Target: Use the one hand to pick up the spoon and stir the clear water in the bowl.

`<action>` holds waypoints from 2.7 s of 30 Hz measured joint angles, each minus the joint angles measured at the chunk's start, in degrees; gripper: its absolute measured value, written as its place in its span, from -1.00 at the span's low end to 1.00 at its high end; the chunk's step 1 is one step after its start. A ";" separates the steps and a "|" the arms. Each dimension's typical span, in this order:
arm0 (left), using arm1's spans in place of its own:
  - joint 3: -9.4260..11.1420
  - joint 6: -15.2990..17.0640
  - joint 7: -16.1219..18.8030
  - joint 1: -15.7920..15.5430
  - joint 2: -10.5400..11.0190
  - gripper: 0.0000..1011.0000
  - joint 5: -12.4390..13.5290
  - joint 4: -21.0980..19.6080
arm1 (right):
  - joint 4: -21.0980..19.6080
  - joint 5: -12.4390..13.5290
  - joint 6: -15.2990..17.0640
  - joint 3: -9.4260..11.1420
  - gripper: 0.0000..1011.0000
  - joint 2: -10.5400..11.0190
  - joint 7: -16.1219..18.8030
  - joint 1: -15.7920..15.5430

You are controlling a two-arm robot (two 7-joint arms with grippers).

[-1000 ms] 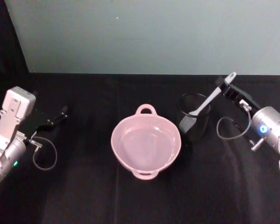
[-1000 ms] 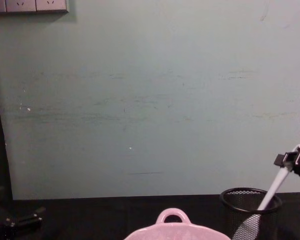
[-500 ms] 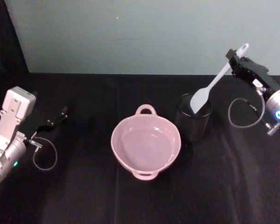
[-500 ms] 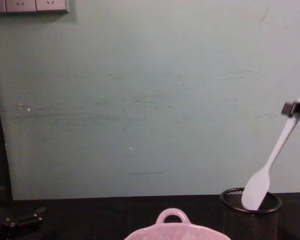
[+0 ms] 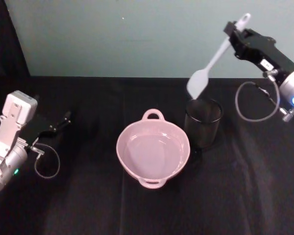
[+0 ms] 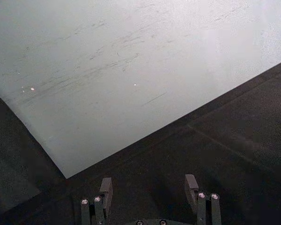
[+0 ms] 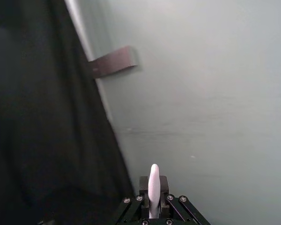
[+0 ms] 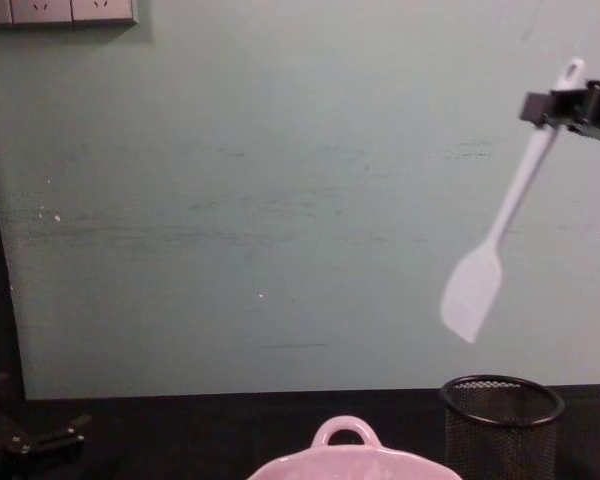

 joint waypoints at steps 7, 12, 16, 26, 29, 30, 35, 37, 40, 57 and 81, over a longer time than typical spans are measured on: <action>0.00 0.00 0.00 0.00 0.00 1.00 0.00 0.00 | -1.70 -2.81 -0.10 -4.21 -0.76 0.78 3.91 1.26; 0.00 0.00 0.00 0.00 0.00 1.00 0.00 0.00 | -2.03 -7.24 -1.35 -7.80 -0.76 0.95 5.99 1.92; 0.00 0.00 0.00 0.00 0.00 1.00 0.00 0.00 | -1.73 -10.91 -2.16 -10.02 -0.76 0.71 6.82 2.24; 0.00 0.00 0.00 0.00 0.00 1.00 0.00 0.00 | 0.26 -17.95 -3.40 -14.11 -0.76 -0.21 9.19 2.70; 0.00 0.00 0.00 0.00 0.00 1.00 0.01 0.00 | 1.06 -18.57 -3.39 -14.60 -0.76 -0.83 9.90 2.46; 0.00 0.00 0.00 0.00 0.00 1.00 0.00 0.00 | 1.37 -18.74 -3.52 -14.70 -0.76 -1.02 10.06 2.37; 0.00 0.00 0.00 0.00 0.00 1.00 0.00 0.00 | 4.00 -19.79 -4.76 -15.28 -0.76 -2.35 11.19 1.79; 0.00 0.00 0.00 0.00 0.00 1.00 0.00 0.00 | 4.55 -19.97 -4.90 -15.37 -0.76 -2.62 11.47 1.69; 0.00 0.00 0.00 0.00 0.00 1.00 0.00 0.00 | 5.34 -20.28 -4.85 -15.46 -0.76 -3.12 12.06 1.54; 0.00 0.00 0.00 0.00 0.00 1.00 0.00 0.00 | 5.44 -20.34 -4.77 -15.49 -0.76 -3.17 12.20 1.52; 0.00 0.00 0.00 0.00 0.00 1.00 0.00 0.00 | 5.09 -22.39 -6.14 -14.71 -0.76 -3.77 12.41 0.84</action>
